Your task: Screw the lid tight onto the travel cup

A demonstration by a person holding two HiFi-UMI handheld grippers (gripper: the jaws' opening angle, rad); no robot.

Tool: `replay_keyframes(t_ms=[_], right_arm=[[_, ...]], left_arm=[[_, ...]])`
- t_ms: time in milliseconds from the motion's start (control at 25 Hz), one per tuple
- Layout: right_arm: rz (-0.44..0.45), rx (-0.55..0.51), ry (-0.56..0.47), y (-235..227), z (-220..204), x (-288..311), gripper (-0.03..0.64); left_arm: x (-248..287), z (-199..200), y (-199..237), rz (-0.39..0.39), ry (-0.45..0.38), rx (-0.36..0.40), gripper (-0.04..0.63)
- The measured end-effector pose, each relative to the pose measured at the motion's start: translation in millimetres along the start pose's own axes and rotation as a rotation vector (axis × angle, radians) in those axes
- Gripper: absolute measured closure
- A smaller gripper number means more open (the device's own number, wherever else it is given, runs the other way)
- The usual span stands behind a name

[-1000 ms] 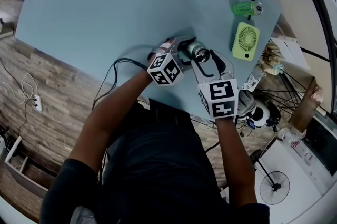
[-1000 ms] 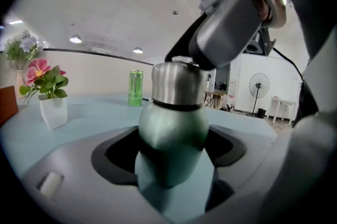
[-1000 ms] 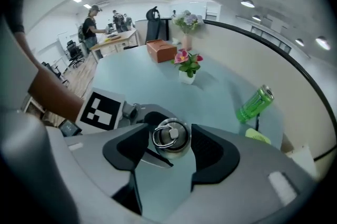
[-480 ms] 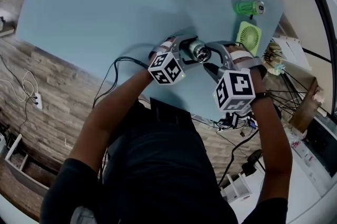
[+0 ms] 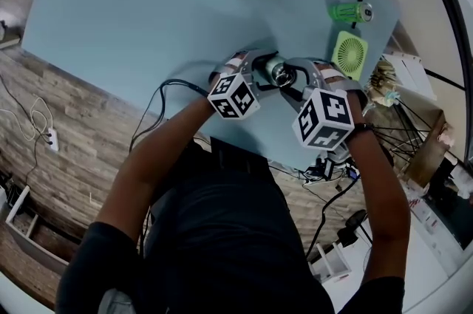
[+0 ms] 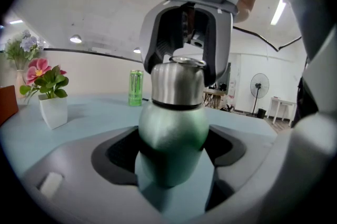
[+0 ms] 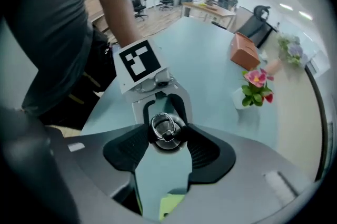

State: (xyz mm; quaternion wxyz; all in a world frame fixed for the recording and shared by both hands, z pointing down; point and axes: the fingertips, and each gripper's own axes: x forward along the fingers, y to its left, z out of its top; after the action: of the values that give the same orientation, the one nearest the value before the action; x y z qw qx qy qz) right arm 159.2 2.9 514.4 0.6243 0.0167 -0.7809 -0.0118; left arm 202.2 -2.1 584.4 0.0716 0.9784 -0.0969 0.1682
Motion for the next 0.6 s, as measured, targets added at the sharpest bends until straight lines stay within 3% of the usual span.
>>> replay_keyframes(t_ms=[160, 360, 480, 600], right_arm=[[-0.111, 0.410, -0.070, -6, -3, -1, 0.390], [-0.345, 0.923, -0.179, -17, -6, -8, 0.390], [-0.479, 1.111, -0.240, -18, -11, -11, 0.390], [-0.524, 1.160, -0.266, -18, -12, -13, 0.390]], left_arm=[[0, 0, -1, 0.002, 0.002, 0.003, 0.170], [0, 0, -1, 0.002, 0.002, 0.002, 0.170], [0, 0, -1, 0.002, 0.002, 0.003, 0.170], [0, 1, -1, 0.002, 0.001, 0.003, 0.170]])
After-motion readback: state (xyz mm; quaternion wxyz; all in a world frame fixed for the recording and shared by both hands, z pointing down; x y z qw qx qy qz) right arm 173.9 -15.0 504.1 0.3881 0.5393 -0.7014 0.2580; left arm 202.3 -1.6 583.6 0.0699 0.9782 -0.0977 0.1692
